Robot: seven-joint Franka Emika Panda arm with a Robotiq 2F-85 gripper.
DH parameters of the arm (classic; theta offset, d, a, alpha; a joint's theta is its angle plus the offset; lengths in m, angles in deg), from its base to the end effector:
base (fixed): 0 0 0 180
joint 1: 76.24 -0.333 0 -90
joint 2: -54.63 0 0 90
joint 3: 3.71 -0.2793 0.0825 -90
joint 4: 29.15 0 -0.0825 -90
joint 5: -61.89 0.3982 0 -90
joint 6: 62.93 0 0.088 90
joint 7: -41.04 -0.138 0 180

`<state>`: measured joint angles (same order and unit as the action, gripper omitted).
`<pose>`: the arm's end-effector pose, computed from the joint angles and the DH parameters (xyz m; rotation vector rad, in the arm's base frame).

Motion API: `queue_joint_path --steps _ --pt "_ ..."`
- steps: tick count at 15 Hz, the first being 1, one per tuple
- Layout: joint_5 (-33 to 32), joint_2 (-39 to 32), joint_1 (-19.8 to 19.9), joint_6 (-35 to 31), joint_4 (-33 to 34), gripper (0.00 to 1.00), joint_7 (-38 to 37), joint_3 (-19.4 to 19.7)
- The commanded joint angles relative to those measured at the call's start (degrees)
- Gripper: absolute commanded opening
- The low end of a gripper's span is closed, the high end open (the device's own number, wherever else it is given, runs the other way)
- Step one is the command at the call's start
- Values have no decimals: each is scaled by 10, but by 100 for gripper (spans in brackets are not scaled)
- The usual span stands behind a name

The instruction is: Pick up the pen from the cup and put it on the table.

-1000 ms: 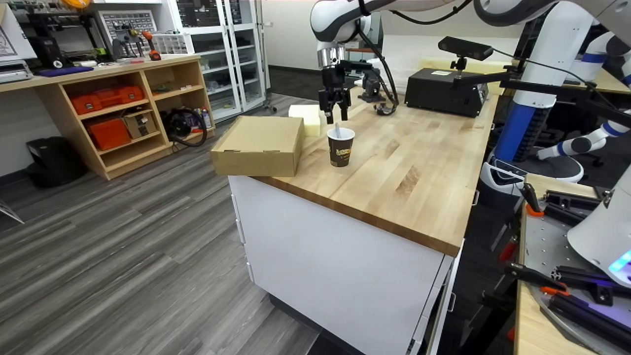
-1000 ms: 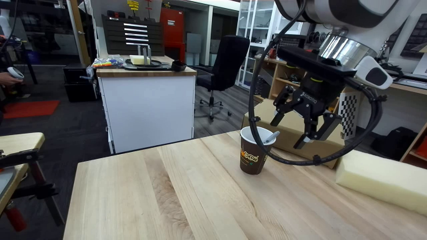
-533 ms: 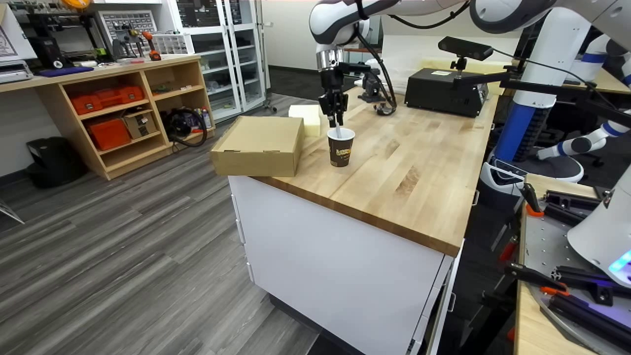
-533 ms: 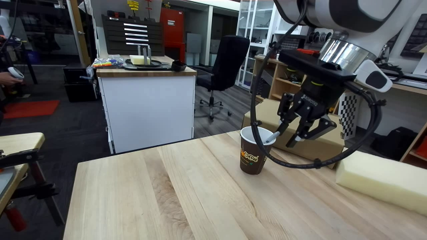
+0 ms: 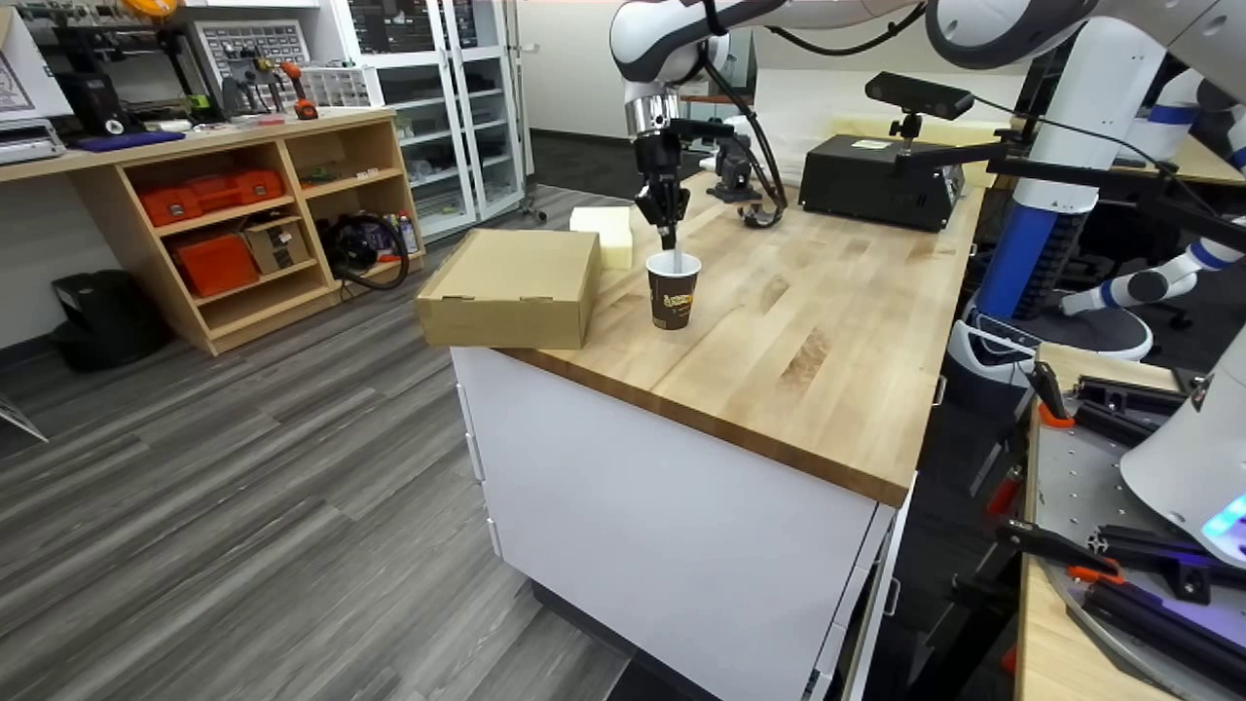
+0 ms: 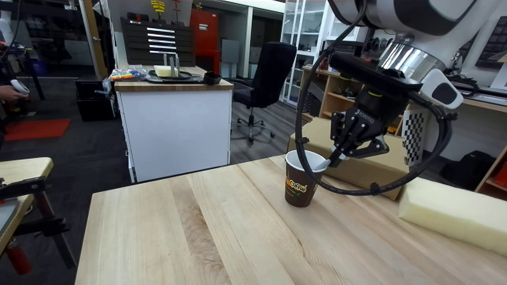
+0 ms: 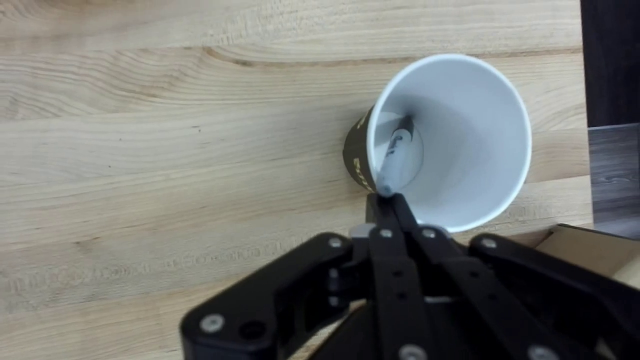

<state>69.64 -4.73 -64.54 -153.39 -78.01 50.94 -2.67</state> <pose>0.7154 -0.1382 0.2009 -2.9356 0.0959 0.4160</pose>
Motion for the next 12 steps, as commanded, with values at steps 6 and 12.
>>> queue_joint_path --steps 6,12 --pt "11 -17 7 61 45 64 -20 -3" --pt "13 -20 7 69 50 4 -21 -3"
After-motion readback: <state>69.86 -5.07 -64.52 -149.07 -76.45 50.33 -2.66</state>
